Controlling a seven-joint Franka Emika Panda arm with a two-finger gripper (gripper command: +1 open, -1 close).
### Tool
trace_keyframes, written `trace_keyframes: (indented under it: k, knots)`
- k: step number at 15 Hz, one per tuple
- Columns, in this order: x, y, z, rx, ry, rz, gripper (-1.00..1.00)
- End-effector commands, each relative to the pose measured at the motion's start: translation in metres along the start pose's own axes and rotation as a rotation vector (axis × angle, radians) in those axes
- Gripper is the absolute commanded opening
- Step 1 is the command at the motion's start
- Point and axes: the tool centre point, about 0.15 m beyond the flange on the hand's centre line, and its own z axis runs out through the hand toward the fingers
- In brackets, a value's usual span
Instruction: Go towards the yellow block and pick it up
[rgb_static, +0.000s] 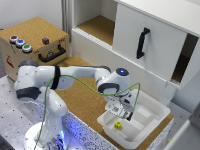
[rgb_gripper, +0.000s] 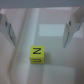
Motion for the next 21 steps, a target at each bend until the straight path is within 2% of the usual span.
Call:
trace_keyframes:
  k: [1, 5, 8, 14, 16, 17, 21]
  knots:
    - [0.007, 0.007, 0.038, -0.006, -0.007, -0.034, 1.0]
    - [0.014, -0.004, 0.061, -0.147, -0.051, -0.119, 1.0]
    - [0.014, -0.009, 0.07, -0.18, -0.025, -0.111, 1.0]
    - [0.018, -0.014, 0.089, -0.169, -0.017, -0.037, 1.0]
    - [0.018, -0.017, 0.094, -0.148, -0.024, -0.019, 1.0]
    - [0.018, -0.019, 0.095, -0.152, -0.029, -0.014, -1.0]
    - [0.017, -0.029, 0.091, -0.144, -0.021, -0.003, -1.0]
